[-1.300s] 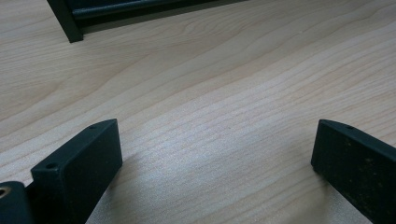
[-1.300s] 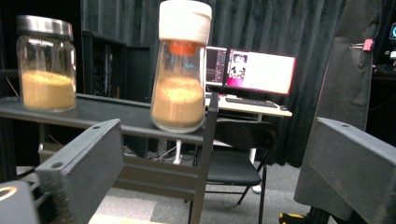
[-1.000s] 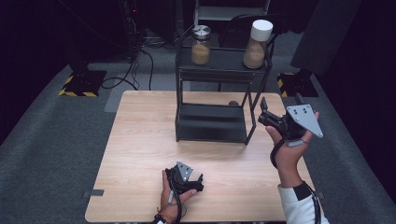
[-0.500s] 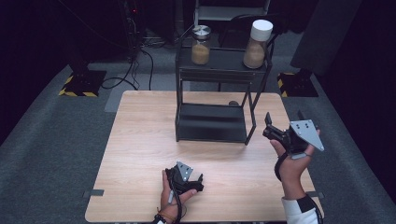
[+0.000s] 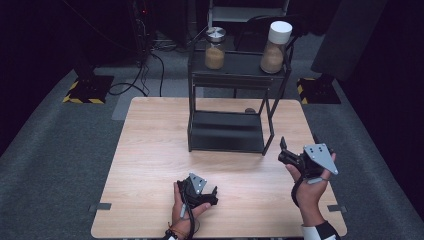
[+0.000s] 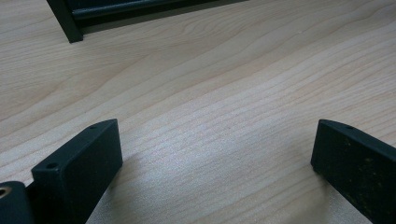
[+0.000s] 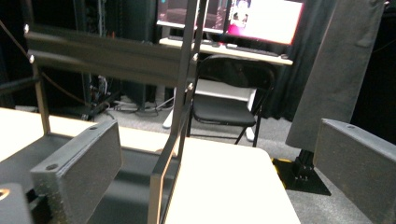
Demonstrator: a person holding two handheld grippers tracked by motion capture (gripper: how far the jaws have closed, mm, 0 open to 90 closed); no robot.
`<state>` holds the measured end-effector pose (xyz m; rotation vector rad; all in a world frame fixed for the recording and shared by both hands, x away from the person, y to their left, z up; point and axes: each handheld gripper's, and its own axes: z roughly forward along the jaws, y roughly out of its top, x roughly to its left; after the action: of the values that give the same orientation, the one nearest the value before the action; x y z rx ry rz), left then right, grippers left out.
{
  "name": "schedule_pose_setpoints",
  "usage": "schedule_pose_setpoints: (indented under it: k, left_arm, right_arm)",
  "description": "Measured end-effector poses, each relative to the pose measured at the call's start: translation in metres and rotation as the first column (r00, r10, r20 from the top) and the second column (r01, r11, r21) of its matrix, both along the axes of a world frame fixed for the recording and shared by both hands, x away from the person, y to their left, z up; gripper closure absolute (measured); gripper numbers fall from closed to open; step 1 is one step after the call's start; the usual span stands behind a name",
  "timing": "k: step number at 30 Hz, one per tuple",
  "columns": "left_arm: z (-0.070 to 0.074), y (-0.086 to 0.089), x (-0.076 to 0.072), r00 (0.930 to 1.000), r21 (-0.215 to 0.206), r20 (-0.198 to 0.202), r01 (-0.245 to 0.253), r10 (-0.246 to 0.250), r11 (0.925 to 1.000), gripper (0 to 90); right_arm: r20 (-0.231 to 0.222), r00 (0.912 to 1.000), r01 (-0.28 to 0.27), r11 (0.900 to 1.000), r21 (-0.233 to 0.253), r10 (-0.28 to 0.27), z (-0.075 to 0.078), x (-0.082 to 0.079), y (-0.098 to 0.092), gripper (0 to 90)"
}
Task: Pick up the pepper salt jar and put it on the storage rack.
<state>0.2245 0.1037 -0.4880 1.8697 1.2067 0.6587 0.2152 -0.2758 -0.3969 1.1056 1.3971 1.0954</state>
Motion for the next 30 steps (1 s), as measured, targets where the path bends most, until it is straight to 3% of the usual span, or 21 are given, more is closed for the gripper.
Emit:
schedule_pose_setpoints:
  k: [15,30]
  left_arm:
    - [0.000,0.000,0.000,1.0000,0.000,0.000,0.001,-0.001,1.0000,1.6]
    - [0.000,0.000,0.000,1.0000,0.001,0.001,0.001,-0.001,1.0000,1.6]
  right_arm:
    - [-0.100,0.9949,-0.005,1.000,-0.012,0.003,-0.038,-0.010,0.000,1.3]
    - [-0.213,0.9770,-0.016,0.999,-0.046,0.006,-0.069,-0.020,-0.004,1.5]
